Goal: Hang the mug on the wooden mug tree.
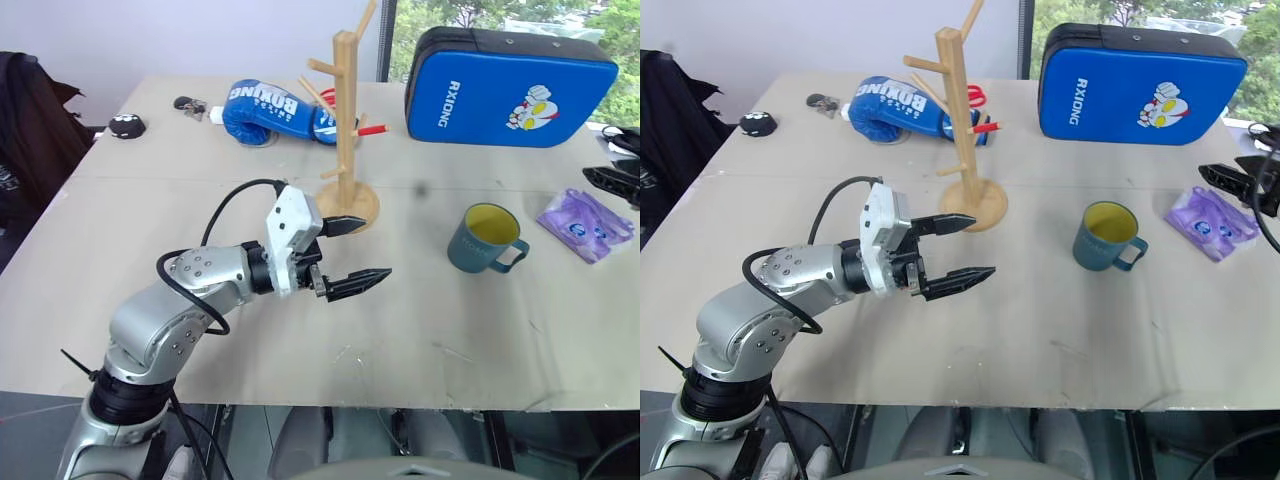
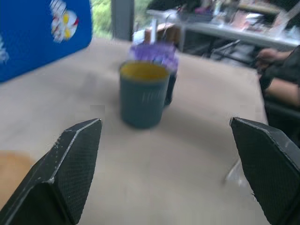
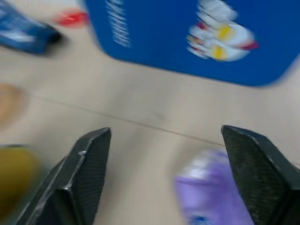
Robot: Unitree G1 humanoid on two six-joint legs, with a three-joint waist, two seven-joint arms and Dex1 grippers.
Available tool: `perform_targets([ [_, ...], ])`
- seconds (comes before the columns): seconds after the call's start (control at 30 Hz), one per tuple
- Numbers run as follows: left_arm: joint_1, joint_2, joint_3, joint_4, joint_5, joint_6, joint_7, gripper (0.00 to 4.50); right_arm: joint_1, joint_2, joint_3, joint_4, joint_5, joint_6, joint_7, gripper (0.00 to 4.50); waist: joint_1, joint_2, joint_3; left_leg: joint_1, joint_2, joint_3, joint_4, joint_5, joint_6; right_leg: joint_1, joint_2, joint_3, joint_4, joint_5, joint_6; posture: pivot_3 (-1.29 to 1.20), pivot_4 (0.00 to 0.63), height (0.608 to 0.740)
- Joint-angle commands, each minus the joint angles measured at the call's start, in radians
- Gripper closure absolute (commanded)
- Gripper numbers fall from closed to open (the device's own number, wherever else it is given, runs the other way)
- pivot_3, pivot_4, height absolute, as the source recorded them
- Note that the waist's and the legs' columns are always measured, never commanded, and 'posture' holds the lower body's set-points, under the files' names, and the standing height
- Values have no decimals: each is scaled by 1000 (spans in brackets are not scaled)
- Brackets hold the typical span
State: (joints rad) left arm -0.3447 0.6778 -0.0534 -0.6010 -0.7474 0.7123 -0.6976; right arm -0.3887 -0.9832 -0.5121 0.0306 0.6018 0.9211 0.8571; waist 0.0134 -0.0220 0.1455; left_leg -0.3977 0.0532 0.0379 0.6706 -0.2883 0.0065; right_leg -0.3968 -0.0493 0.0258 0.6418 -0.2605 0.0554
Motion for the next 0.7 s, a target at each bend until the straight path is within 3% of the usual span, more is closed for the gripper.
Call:
perform_targets([
  [0.03, 0, 12, 8, -51, 4, -13, -20, 0, 225, 130, -64, -253, 9, 57, -132, 638, 5, -4, -2, 0, 0, -2, 0, 0, 0, 1, 0, -1, 0, 0, 0, 0, 150, 737],
  [0.17, -23, 17, -16, -43, 2, -15, -69, 0, 474, 415, -43, -516, -23, 15, -345, 638, 4, 1, -1, -1, -2, -3, 3, 0, 1, 2, -1, 0, 1, 0, 0, 0, 150, 737],
  [0.37, -51, 81, -70, -1, 50, -24, -199, 0, 520, 732, 75, -602, -170, -141, -639, 638, -27, 0, -2, 3, -2, -3, 4, 0, 1, 2, 1, 3, 4, 0, 1, 0, 150, 737],
  [0.7, -73, 58, -140, 8, 127, -41, -234, 0, 495, 872, 262, -581, -325, -304, -797, 638, -22, 0, -2, 1, -2, -3, 1, 2, -3, 0, 1, 2, 2, 0, 1, 0, 150, 737],
])
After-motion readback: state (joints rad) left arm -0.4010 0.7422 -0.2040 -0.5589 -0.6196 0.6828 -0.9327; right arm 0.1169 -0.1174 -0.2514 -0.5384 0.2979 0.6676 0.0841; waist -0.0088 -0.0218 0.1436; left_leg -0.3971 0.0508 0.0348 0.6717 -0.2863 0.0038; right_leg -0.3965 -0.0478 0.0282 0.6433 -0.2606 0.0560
